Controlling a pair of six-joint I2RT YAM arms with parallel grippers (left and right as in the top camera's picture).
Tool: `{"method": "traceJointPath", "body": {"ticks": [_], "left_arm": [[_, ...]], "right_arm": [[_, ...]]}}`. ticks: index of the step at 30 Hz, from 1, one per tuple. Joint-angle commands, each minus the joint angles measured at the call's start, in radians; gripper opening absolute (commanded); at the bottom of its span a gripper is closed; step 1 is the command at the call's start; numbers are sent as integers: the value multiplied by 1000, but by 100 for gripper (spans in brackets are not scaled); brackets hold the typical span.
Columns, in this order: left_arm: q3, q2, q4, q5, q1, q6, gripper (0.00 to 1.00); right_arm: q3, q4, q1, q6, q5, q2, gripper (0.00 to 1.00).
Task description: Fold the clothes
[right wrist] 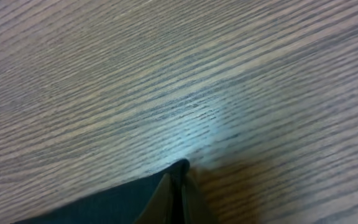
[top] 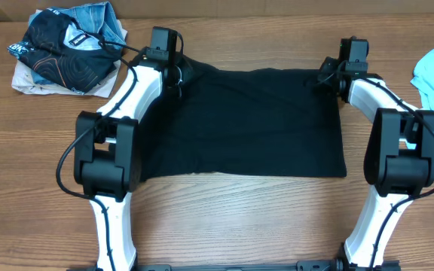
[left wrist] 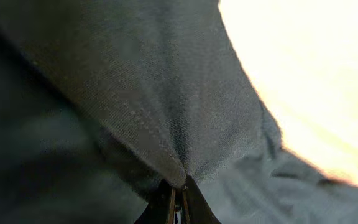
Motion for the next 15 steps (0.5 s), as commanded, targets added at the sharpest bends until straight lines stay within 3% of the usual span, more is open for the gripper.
{"method": "traceJointPath", "body": {"ticks": [1, 6, 15], "left_arm": [[25, -112, -58, -76, 11, 63, 4], [25, -203, -148, -108, 10, 136, 4], [25, -291, -304, -108, 10, 164, 4]], "right_arm": [[15, -7, -9, 26, 14, -53, 4], [30, -34, -10, 46, 14, -65, 4], [52, -101, -10, 54, 49, -70, 4]]}}
